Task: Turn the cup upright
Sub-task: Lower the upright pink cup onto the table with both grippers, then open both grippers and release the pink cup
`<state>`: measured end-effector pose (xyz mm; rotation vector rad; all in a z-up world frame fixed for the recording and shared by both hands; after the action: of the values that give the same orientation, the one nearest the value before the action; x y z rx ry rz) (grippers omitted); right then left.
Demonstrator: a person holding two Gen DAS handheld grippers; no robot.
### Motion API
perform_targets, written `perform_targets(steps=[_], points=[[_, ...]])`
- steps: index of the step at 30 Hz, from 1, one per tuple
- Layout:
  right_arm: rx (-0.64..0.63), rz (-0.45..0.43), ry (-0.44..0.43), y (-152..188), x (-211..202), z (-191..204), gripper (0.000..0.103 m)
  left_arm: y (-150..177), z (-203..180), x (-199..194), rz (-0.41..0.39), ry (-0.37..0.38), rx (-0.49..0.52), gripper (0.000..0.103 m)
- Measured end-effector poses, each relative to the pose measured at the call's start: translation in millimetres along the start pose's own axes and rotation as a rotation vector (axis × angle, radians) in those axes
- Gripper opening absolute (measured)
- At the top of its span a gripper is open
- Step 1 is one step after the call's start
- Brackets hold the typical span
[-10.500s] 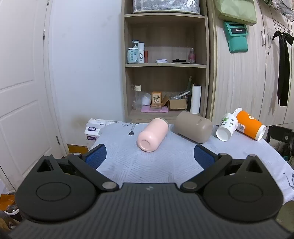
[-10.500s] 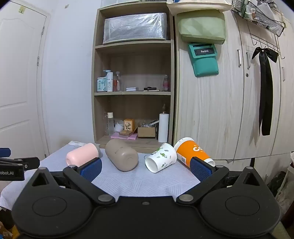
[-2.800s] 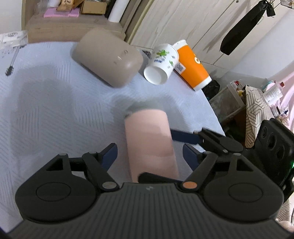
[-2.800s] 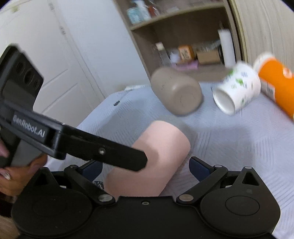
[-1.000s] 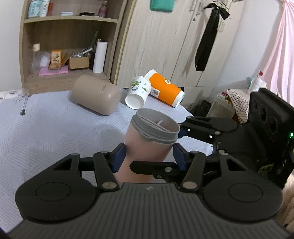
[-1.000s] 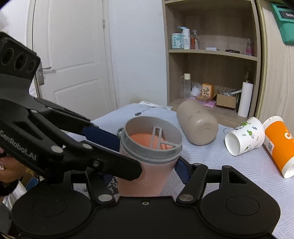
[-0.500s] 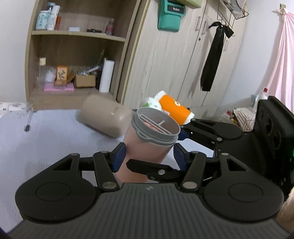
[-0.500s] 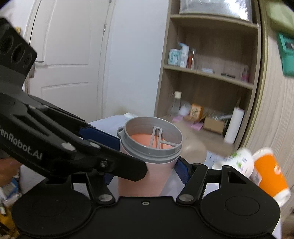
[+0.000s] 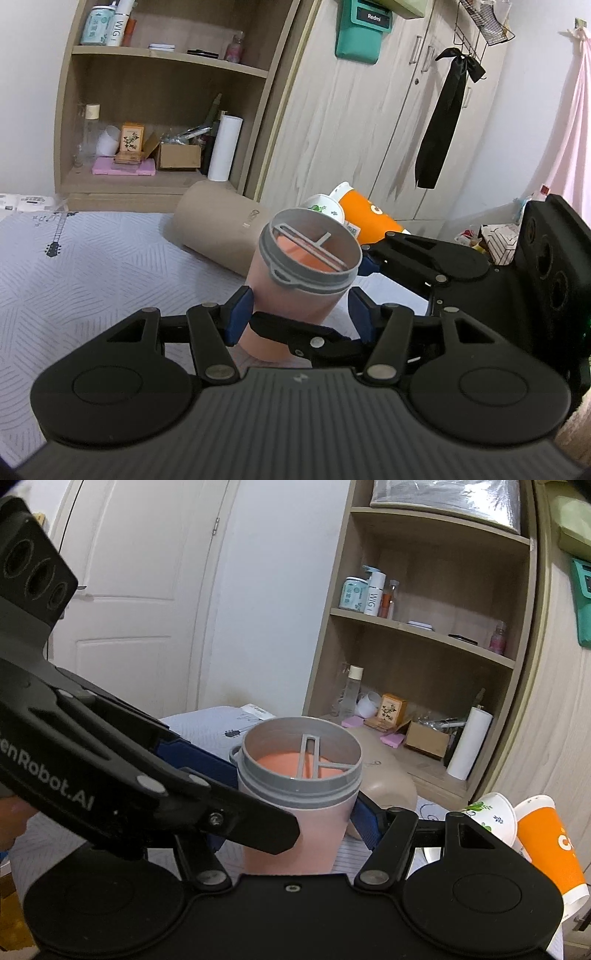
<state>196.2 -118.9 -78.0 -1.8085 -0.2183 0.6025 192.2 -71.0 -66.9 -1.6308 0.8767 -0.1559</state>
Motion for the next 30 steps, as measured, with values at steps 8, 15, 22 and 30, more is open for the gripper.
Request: perform_targets(steps=[8, 15, 22, 30], points=[[0.111, 0.062, 0.029, 4, 15, -11, 0.072, -5, 4, 10, 0.012, -0.014, -0.045, 0.055], [0.217, 0.079, 0.005, 12, 16, -15, 0.072, -5, 3, 10, 0.011, -0.005, -0.067, 0.058], [0.249, 0.054, 0.011, 12, 4, -17, 0.078, -5, 2, 2, -0.009, -0.031, -0.089, 0.066], [0.253, 0.034, 0.023, 11, -24, -14, 0.078, -5, -7, -26, -0.041, -0.113, -0.066, 0.068]])
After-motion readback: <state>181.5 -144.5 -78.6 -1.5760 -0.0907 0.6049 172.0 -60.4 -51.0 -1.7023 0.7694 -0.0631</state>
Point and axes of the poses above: each gripper's, at about its wrist camera, not at the fingertips, and x roughly the way its jaws point, z to its left, y to its underside, the point moved 9 cm from there along x, roughly the way its jaws point, and after that the axes turned 5 degrees about -z, right-handed, at the moved point
